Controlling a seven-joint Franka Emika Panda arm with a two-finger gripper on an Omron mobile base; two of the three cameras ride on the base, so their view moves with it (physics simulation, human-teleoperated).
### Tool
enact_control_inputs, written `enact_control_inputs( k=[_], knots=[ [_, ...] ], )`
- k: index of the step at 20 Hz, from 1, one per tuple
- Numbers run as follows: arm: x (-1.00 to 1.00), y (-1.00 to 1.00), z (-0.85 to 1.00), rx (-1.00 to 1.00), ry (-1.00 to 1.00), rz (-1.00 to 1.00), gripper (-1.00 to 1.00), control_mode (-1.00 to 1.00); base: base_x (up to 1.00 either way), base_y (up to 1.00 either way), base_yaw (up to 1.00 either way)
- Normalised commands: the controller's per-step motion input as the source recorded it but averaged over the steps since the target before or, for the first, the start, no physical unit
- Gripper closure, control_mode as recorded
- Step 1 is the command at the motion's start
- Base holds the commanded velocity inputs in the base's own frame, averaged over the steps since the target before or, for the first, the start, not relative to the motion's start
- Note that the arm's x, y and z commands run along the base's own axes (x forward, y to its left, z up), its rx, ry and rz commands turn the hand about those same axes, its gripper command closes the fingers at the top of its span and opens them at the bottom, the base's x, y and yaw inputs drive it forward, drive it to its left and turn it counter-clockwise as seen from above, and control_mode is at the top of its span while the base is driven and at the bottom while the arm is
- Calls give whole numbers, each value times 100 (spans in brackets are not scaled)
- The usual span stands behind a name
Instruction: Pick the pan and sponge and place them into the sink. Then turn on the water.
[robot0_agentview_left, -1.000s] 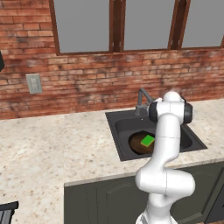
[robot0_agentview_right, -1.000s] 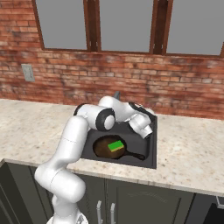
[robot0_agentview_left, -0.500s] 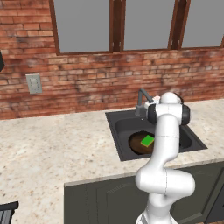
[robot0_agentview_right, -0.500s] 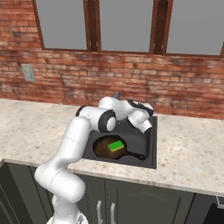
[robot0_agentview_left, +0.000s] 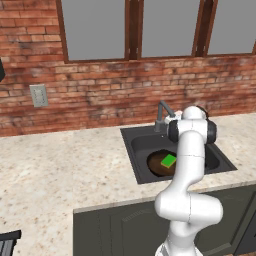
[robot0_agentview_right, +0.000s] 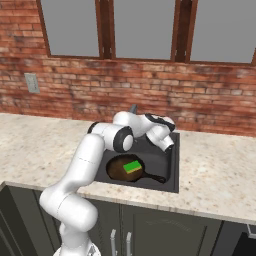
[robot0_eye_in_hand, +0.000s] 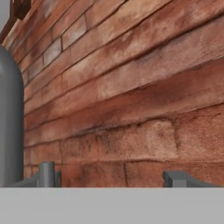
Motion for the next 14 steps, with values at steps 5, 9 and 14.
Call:
enact_control_inputs(
  k=[5,9,14],
  knots=[
    [0,-26,-4,7,4,-2,100,-100,0,0,0],
    [5,-38,-1,11,6,-4,100,-100,0,0,0],
    [7,-48,-7,12,7,-4,100,-100,0,0,0]
  ],
)
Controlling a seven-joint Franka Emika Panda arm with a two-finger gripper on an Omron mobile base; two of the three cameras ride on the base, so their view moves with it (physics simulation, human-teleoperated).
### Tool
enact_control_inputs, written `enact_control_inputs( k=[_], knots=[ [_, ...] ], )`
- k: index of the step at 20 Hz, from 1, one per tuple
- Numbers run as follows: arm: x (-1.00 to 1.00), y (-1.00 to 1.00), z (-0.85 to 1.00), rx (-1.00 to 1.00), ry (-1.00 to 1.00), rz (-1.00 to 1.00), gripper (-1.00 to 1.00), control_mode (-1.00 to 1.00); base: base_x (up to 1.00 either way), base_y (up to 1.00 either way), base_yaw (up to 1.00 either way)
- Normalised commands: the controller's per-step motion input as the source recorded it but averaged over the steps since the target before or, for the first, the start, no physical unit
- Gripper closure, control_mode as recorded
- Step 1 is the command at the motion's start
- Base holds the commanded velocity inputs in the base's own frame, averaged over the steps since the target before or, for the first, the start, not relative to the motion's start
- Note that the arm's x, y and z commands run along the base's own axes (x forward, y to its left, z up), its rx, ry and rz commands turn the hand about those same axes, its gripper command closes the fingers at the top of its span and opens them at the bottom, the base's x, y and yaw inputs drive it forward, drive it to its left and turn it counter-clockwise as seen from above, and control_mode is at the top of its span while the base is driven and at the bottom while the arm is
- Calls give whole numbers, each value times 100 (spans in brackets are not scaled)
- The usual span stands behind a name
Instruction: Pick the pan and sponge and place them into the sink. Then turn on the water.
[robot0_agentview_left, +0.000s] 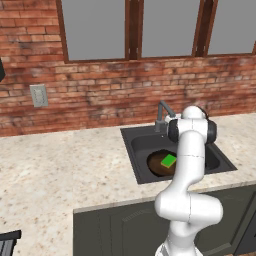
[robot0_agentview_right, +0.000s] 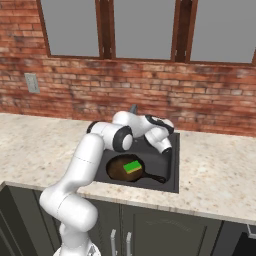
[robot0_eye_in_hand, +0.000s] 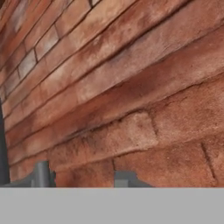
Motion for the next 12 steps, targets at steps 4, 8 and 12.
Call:
enact_control_inputs(
  k=[4,8,12],
  knots=[
    [8,-67,-14,13,6,-4,100,-100,0,0,0],
    [13,-71,-24,10,4,-4,100,-100,0,0,0],
    [7,-86,-36,10,1,-1,100,-100,0,0,0]
  ],
)
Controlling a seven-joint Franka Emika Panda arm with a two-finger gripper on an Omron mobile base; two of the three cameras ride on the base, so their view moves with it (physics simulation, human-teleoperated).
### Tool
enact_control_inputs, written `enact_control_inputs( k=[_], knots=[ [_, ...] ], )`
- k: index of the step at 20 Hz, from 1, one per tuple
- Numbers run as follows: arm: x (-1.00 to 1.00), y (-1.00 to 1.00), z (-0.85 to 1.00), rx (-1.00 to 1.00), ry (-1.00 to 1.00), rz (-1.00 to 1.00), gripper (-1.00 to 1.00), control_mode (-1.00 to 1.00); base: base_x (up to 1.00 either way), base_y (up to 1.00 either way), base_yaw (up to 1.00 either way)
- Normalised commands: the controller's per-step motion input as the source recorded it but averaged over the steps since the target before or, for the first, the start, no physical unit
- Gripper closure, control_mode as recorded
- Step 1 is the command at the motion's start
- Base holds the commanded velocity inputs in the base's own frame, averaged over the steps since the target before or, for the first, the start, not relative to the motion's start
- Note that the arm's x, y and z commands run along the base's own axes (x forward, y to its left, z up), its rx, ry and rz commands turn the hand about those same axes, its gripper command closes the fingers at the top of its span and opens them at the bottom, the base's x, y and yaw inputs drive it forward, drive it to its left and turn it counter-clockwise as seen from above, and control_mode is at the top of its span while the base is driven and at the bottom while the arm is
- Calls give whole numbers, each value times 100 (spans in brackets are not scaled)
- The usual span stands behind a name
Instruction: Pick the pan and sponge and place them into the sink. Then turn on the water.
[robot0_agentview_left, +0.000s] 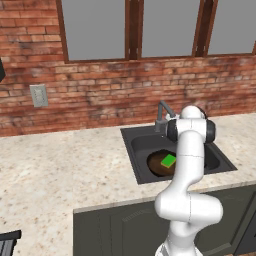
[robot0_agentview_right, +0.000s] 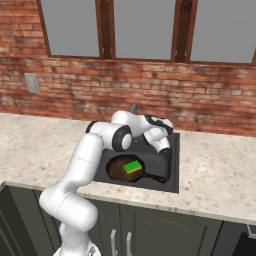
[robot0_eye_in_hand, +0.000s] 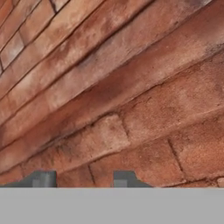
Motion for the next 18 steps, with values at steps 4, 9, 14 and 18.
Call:
enact_control_inputs(
  k=[4,9,14,18],
  knots=[
    [5,-83,-40,9,0,0,100,-100,0,0,0],
    [4,-67,-56,3,0,0,100,-100,0,0,0],
    [0,-73,-74,1,0,0,100,-100,0,0,0],
    [0,-72,-70,1,0,0,100,-100,0,0,0]
  ],
)
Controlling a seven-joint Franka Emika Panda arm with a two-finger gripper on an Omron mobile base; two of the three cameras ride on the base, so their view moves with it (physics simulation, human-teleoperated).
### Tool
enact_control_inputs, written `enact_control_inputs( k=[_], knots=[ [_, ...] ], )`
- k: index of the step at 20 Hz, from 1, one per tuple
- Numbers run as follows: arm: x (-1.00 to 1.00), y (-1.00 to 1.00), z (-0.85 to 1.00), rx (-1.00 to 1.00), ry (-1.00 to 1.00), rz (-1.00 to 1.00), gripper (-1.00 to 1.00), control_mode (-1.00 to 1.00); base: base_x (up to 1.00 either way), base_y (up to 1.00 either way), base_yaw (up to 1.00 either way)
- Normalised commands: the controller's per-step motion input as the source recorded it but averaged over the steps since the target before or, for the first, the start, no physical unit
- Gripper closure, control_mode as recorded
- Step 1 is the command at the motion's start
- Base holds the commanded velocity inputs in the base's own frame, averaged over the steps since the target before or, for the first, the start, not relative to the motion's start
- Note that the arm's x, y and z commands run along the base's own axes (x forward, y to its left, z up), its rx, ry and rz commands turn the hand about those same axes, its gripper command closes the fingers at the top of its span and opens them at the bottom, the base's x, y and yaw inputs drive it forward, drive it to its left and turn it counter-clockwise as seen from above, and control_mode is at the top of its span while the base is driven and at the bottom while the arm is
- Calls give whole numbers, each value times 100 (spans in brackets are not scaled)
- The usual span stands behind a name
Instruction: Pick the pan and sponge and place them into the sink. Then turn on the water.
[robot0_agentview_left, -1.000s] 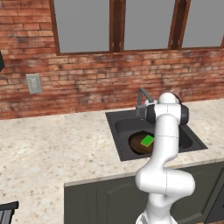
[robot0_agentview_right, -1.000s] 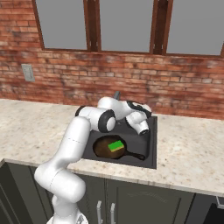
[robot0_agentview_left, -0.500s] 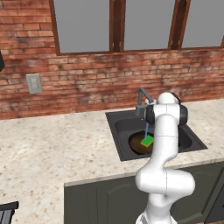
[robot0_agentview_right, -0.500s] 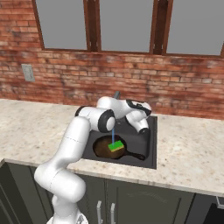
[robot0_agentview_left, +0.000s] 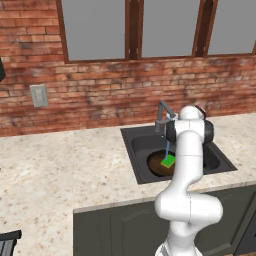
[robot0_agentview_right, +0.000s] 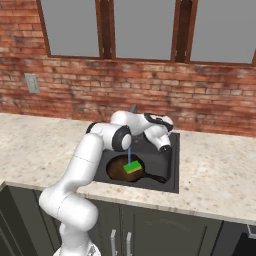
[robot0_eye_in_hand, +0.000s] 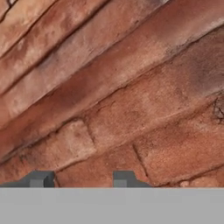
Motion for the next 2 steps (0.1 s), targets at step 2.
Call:
enact_control_inputs(
  k=[2],
  knots=[
    [0,-76,-62,3,0,0,100,-100,0,0,0]
  ],
)
